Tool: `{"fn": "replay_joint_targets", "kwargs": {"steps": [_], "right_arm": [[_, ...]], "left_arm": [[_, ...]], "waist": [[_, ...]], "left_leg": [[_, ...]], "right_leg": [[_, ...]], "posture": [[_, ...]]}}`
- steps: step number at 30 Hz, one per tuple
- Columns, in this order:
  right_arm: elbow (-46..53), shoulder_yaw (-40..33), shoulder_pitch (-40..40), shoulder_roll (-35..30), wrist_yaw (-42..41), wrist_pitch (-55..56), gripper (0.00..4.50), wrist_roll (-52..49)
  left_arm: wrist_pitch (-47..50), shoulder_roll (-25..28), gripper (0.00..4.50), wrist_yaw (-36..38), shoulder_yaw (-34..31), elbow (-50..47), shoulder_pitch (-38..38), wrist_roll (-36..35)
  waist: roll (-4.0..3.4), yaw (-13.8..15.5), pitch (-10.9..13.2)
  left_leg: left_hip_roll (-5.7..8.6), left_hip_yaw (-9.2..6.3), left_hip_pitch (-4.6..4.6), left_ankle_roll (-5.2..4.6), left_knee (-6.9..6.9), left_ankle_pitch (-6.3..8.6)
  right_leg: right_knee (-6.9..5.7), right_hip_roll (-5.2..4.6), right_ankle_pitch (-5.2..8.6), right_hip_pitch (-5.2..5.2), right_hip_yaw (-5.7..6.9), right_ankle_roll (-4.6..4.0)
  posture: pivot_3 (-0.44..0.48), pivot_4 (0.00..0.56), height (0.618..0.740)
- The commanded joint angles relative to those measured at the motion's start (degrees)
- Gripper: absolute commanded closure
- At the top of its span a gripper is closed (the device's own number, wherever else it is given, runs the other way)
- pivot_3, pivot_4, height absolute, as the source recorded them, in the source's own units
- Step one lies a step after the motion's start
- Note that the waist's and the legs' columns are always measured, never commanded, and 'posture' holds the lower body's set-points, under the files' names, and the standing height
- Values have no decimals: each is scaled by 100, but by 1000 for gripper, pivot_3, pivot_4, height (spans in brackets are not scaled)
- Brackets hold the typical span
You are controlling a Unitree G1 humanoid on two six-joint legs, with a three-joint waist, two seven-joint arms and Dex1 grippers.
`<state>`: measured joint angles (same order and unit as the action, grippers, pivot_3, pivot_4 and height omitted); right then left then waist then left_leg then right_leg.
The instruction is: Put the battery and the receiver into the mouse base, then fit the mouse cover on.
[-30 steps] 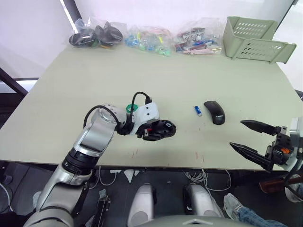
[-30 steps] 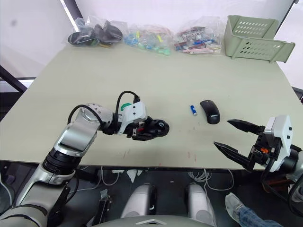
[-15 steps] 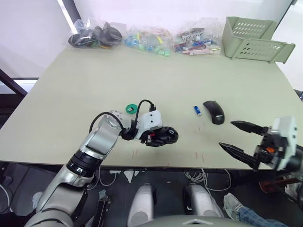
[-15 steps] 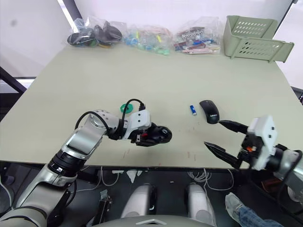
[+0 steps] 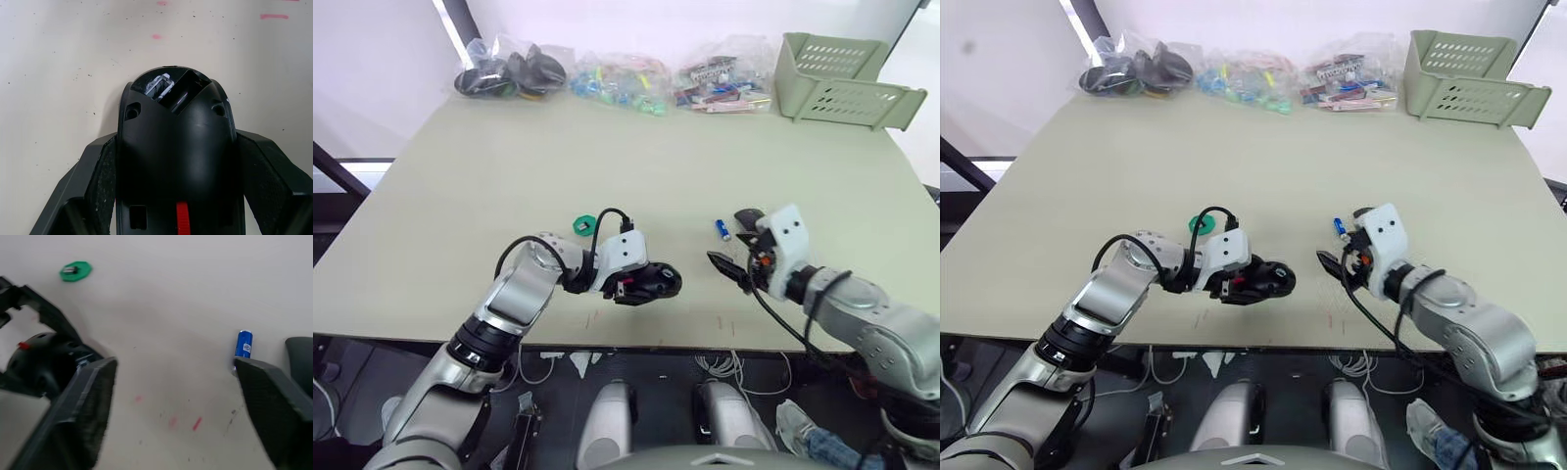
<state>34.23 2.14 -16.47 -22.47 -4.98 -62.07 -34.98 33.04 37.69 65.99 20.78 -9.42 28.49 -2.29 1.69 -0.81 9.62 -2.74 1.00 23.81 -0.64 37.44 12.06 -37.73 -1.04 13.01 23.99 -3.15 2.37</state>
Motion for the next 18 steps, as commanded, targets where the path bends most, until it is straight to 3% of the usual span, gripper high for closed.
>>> {"fn": "replay_joint_targets", "kwargs": {"steps": [1,2,18], "right_arm": [[-316,165,-344,351,559,-55,2727,548],[-391,193,-399,440,614,-65,3325,648],[-1295,223,-672,1239,779,294,3325,1690]], "left_arm": [[157,50,1423,-116,48,-70,-110,7],[161,61,1423,-127,55,-94,-123,6],[395,110,1423,-277,93,-323,-159,-96]], "waist": [[-1,1,0],[0,7,0],[-2,-28,1]], "left_leg": [[1,2,0,0,-2,0],[2,3,3,0,-3,0],[0,5,-1,-1,-10,0]], "right_leg": [[0,0,0,1,-2,0],[0,1,0,5,-3,0],[0,3,1,7,-4,2]], "posture": [[0,150,740],[0,150,740],[0,150,740]]}}
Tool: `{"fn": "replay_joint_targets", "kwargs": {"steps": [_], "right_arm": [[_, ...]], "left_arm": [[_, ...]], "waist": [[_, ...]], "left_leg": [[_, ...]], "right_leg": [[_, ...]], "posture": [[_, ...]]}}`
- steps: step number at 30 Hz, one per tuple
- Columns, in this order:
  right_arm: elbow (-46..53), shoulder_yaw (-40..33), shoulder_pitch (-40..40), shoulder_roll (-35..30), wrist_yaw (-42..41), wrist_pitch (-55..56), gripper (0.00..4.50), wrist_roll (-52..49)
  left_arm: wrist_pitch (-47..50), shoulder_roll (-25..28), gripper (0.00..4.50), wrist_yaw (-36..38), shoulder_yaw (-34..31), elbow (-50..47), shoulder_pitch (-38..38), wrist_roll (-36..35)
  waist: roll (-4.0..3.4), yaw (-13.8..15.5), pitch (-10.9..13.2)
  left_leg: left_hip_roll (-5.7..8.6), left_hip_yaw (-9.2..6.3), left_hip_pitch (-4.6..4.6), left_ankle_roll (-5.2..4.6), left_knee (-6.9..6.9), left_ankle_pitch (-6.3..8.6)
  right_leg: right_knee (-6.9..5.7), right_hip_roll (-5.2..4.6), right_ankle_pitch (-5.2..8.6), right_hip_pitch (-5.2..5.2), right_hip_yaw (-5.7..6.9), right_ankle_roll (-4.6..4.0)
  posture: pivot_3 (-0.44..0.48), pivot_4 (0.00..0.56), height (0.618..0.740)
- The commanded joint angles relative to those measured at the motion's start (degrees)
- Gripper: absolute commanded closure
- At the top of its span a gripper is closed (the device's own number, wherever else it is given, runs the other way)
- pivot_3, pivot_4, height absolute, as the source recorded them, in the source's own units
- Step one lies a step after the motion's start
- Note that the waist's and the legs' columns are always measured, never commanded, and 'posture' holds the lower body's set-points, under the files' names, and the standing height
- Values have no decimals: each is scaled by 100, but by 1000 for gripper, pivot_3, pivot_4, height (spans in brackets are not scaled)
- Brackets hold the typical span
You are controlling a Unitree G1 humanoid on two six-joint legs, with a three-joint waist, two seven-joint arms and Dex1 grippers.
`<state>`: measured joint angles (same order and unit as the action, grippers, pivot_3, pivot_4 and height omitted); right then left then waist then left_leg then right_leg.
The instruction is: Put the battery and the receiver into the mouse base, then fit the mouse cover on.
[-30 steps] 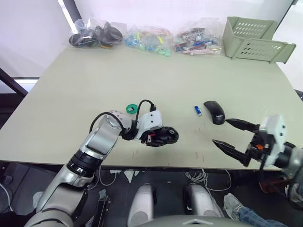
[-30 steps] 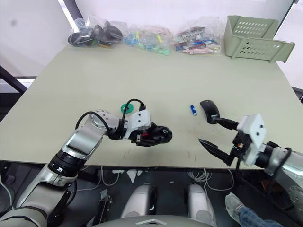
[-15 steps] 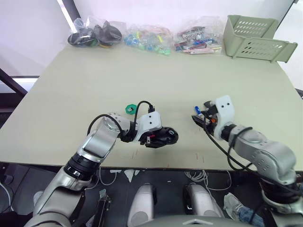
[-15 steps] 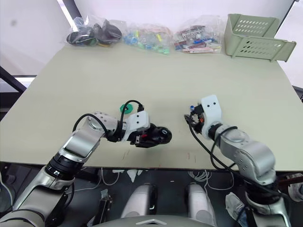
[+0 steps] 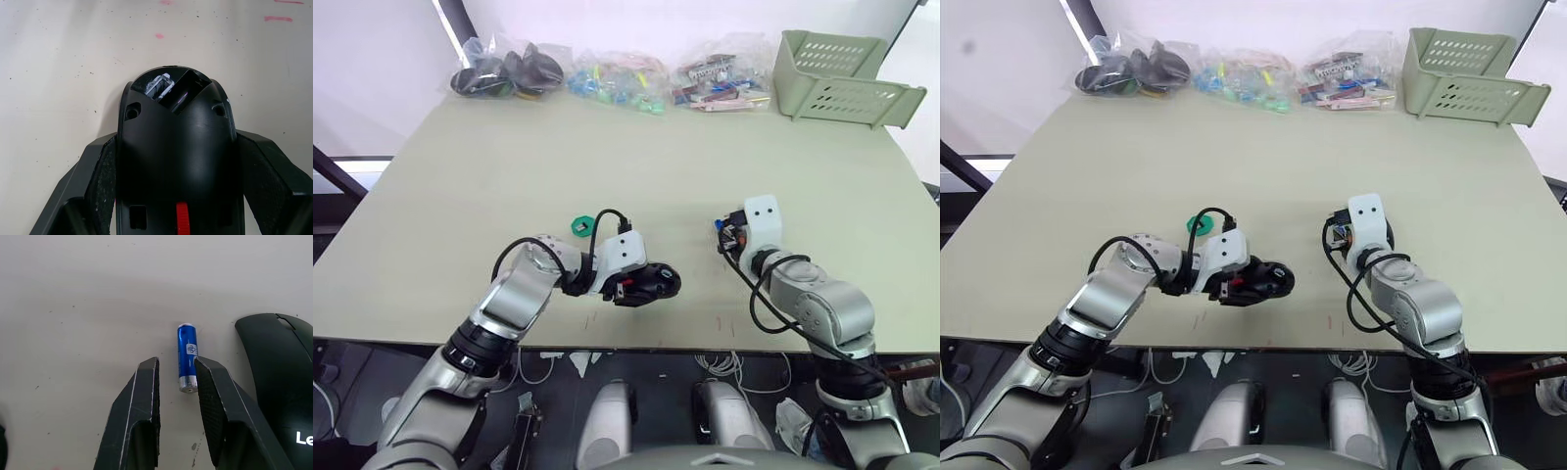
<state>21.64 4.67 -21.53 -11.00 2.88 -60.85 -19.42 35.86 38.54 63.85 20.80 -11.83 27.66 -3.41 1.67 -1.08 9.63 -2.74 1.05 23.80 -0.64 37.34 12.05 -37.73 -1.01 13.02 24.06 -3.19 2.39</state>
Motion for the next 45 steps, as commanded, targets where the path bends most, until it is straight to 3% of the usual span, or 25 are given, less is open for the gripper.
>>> {"fn": "replay_joint_targets", "kwargs": {"steps": [1,24,25,27,33,38,40,43,45], "right_arm": [[-142,-5,-200,136,-5,210,3325,198],[-593,-96,-111,477,-108,364,3325,893],[-572,-104,-95,488,-116,359,3877,904],[-502,-110,-57,476,-150,326,4308,918],[83,58,143,114,-503,154,4422,901],[1987,-650,845,-186,-1149,-1084,4422,-7],[2489,-1053,858,-247,-1658,-2094,4422,-653],[2782,-966,868,-1190,-1965,-3129,4422,-1477],[2806,-1059,837,-1316,-2108,-3165,4422,-2248]], "left_arm": [[128,25,1423,-73,97,-100,-85,5],[215,2,1423,-236,118,-193,-184,-71],[216,0,1423,-241,118,-194,-187,-71],[218,0,1423,-247,115,-194,-191,-78],[214,10,1423,-267,140,-207,-194,-90],[250,40,1423,-241,154,-256,-211,-127],[207,70,1423,-209,180,-222,-208,-111],[167,103,1423,-165,236,-161,-177,-77],[113,130,1423,-137,293,-97,-139,-31]], "waist": [[0,-4,0],[-2,-4,1],[-2,-3,1],[-2,-2,1],[-5,9,3],[-6,27,4],[-7,17,4],[-8,11,6],[-6,7,6]], "left_leg": [[0,0,0,0,0,0],[0,2,4,0,-7,0],[0,2,4,0,-7,0],[0,2,4,0,-7,0],[0,2,7,0,-11,0],[0,0,12,1,-21,1],[0,1,14,1,-22,1],[-4,1,9,1,-14,1],[-7,0,7,1,-15,1]], "right_leg": [[0,0,0,0,0,0],[7,-2,0,6,-1,0],[7,-2,0,6,-1,0],[7,-3,0,6,-2,0],[13,-5,1,8,-1,0],[15,-6,2,12,1,-2],[16,-5,3,14,-1,-1],[15,-6,2,12,1,0],[17,-15,2,11,3,-1]], "posture": [[0,150,740],[0,150,740],[0,150,740],[0,150,740],[0,150,740],[0,150,740],[0,150,740],[0,150,740],[0,150,740]]}}
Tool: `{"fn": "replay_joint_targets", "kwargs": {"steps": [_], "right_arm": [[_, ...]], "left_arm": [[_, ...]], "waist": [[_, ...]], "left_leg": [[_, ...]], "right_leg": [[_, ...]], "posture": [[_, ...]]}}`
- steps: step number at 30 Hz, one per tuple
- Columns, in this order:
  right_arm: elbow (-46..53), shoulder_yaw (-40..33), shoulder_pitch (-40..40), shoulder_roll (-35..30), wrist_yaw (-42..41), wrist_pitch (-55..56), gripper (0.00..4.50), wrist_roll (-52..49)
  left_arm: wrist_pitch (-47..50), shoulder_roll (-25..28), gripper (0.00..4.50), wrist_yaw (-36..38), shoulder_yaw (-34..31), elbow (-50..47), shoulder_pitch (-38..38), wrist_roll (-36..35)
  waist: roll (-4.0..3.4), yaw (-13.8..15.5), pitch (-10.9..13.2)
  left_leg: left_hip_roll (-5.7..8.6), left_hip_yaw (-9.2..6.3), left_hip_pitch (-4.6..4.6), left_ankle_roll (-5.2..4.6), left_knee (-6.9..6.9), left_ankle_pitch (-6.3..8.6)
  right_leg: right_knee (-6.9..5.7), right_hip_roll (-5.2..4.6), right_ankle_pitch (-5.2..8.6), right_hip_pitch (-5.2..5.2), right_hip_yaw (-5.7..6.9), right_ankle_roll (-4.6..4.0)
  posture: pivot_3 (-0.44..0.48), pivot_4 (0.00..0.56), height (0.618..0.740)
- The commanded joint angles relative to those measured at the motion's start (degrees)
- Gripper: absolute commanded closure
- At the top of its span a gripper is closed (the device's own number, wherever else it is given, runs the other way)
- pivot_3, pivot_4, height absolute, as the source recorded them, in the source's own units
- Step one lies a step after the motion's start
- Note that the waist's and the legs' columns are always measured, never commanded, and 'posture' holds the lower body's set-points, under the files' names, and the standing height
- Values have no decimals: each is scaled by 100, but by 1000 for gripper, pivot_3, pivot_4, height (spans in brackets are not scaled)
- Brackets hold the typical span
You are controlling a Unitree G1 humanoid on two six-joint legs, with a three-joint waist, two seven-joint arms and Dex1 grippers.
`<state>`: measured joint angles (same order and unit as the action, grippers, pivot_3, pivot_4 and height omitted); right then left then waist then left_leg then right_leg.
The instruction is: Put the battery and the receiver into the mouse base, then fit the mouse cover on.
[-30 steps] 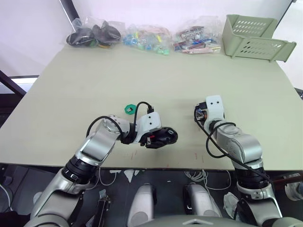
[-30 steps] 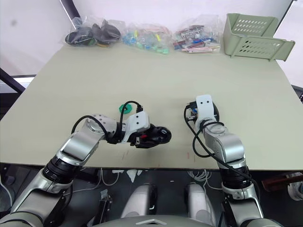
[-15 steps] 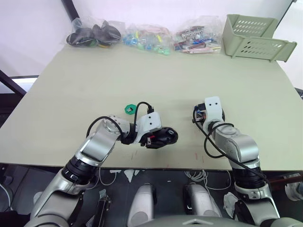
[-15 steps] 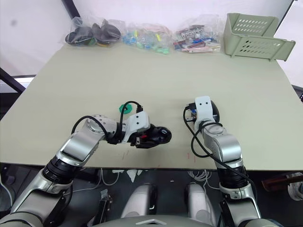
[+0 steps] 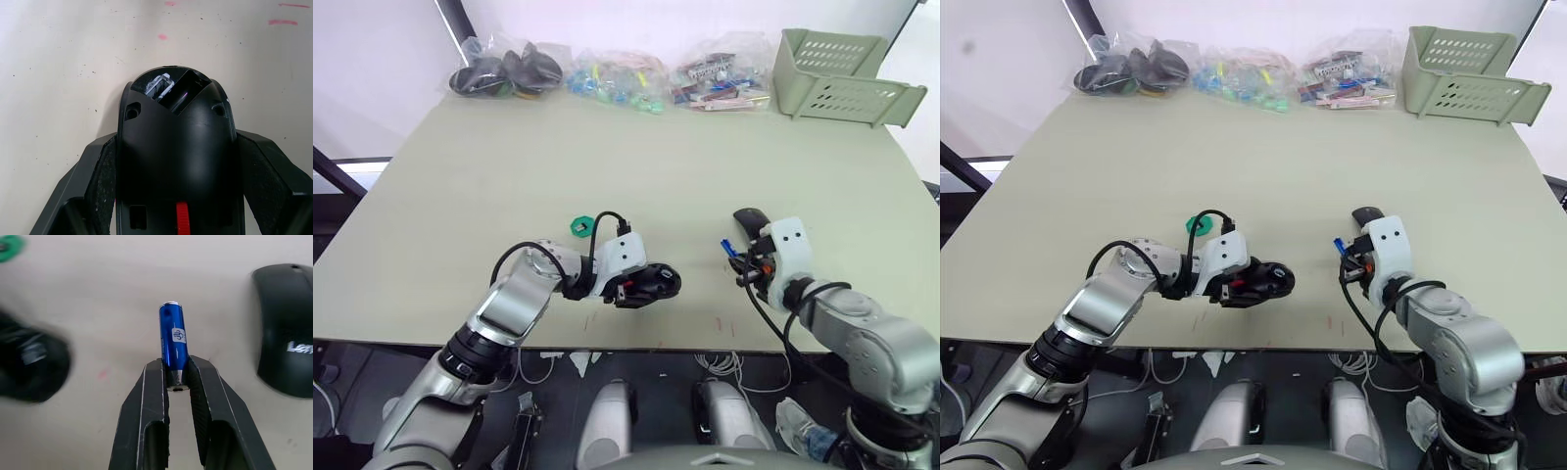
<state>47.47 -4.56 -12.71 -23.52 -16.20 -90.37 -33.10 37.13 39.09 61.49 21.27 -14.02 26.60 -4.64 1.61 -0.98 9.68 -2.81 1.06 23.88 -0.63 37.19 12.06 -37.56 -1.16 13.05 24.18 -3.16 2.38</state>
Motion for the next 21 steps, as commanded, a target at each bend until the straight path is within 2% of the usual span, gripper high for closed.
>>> {"fn": "replay_joint_targets", "kwargs": {"steps": [1,3,6,11,21], "right_arm": [[154,-158,-71,-47,-190,-213,4422,-1299],[-111,-190,-126,97,148,-213,4422,-1915],[-740,-109,-260,691,1179,-213,4422,-2161],[-1223,-40,-515,970,2177,-213,4422,-3006],[-2177,261,-1274,680,3366,-213,4422,-4482]], "left_arm": [[-34,82,1423,121,271,150,-14,102],[-78,96,1423,167,315,196,14,124],[-141,112,1423,210,375,244,44,153],[-268,156,1423,268,445,330,91,199],[-366,85,1423,322,518,448,223,242]], "waist": [[0,-4,0],[-2,-10,1],[-2,-2,0],[-1,-6,-1],[-1,0,-2]], "left_leg": [[1,-1,0,0,-2,0],[1,-2,-2,0,-10,0],[-1,-9,-1,0,-21,0],[1,-1,12,0,-34,0],[7,-3,10,-1,-46,0]], "right_leg": [[2,-2,0,1,-1,0],[7,3,0,1,2,0],[15,6,1,1,9,-1],[49,-6,-1,0,6,0],[59,2,-1,-2,7,1]], "posture": [[0,150,740],[0,150,740],[0,150,740],[0,150,740],[0,150,740]]}}
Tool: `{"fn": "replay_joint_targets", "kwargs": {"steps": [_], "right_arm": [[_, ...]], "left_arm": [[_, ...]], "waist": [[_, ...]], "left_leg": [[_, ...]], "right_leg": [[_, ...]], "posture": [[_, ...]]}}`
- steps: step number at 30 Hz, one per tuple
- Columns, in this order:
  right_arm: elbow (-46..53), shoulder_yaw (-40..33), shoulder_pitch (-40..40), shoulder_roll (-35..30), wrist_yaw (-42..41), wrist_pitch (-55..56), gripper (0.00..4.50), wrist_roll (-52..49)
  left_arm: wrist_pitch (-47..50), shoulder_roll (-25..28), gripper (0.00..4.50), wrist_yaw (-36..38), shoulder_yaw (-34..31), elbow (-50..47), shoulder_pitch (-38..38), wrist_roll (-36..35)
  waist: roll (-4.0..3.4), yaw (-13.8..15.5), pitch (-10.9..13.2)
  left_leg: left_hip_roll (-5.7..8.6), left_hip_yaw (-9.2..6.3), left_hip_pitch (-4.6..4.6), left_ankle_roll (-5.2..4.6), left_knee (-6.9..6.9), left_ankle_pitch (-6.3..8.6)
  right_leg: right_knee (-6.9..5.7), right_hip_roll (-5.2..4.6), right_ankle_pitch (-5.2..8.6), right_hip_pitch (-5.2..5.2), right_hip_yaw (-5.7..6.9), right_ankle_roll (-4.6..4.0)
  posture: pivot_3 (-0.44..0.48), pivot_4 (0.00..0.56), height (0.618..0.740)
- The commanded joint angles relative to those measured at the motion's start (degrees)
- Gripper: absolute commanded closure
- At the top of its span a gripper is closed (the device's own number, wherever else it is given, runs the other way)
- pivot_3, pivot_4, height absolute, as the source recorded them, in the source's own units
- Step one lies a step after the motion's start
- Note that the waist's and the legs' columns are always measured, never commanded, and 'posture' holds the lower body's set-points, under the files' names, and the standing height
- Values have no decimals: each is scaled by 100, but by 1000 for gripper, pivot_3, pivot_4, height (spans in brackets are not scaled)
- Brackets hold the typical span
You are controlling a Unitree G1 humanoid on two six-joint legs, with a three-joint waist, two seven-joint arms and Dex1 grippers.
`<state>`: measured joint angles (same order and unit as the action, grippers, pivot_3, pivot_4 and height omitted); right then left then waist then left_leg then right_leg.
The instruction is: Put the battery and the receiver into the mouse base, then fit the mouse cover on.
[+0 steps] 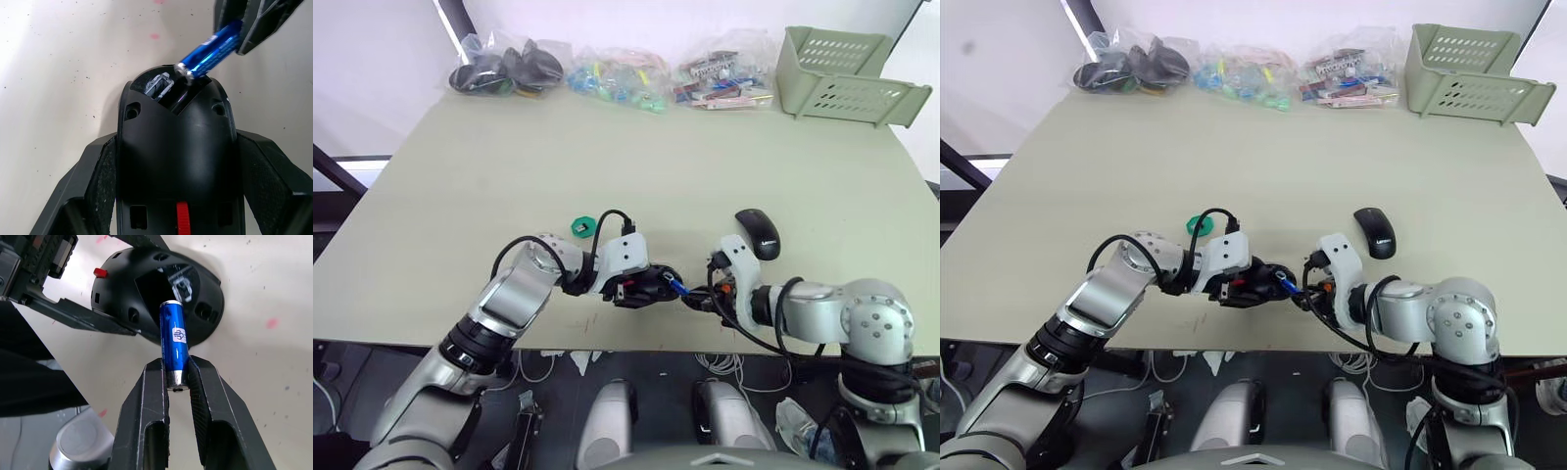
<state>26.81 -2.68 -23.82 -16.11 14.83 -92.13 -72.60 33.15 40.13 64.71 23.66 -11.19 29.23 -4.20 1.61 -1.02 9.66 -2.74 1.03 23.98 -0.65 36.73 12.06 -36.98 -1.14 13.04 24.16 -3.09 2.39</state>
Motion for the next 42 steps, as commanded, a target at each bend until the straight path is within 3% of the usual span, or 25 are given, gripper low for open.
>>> {"fn": "replay_joint_targets", "kwargs": {"steps": [1,5,9,18,25,39,41,42], "right_arm": [[-217,120,-210,-104,377,-37,4422,-646],[-577,283,-394,-292,740,-37,4422,-1146],[-1572,631,-999,-749,1002,-36,4422,-1761],[-3177,2365,-2142,-1705,1707,724,4422,-3961],[-3870,2776,-2448,-1391,1814,908,4422,-4040],[-4340,2648,-2557,-997,2287,909,4422,-4040],[-4374,2651,-2603,-1017,2266,874,3412,-4040],[-4388,2659,-2624,-1032,2264,858,3232,-4040]], "left_arm": [[32,-28,1423,5,284,165,-25,197],[19,-39,1423,27,290,167,0,198],[-67,-55,1423,68,316,216,39,214],[-184,-113,1423,124,335,341,66,236],[-201,-173,1423,94,351,339,22,242],[-244,-308,1423,60,324,485,-74,331],[-231,-320,1423,52,319,479,-82,332],[-227,-325,1423,48,317,476,-87,334]], "waist": [[0,7,0],[0,10,0],[0,3,0],[-1,23,0],[-2,27,-3],[-50,-50,-78],[-55,-56,-82],[-55,-57,-82]], "left_leg": [[0,0,0,0,0,0],[2,-1,1,0,0,0],[2,2,-3,-1,2,-1],[6,-3,3,-3,-1,1],[6,-6,3,-5,-1,2],[-29,-10,-24,-7,0,2],[-29,-9,-24,-7,0,2],[-28,-9,-24,-7,0,2]], "right_leg": [[1,0,0,-1,0,0],[4,-1,0,-3,-1,0],[4,-1,-1,-7,-3,1],[18,-3,-1,-12,0,-1],[19,-4,-1,-15,3,0],[18,1,-2,-37,7,-1],[19,0,-2,-37,7,-1],[19,0,-2,-37,6,-1]], "posture": [[0,150,740],[0,150,740],[0,150,740],[0,150,740],[0,150,740],[0,150,740],[0,150,740],[0,150,740]]}}
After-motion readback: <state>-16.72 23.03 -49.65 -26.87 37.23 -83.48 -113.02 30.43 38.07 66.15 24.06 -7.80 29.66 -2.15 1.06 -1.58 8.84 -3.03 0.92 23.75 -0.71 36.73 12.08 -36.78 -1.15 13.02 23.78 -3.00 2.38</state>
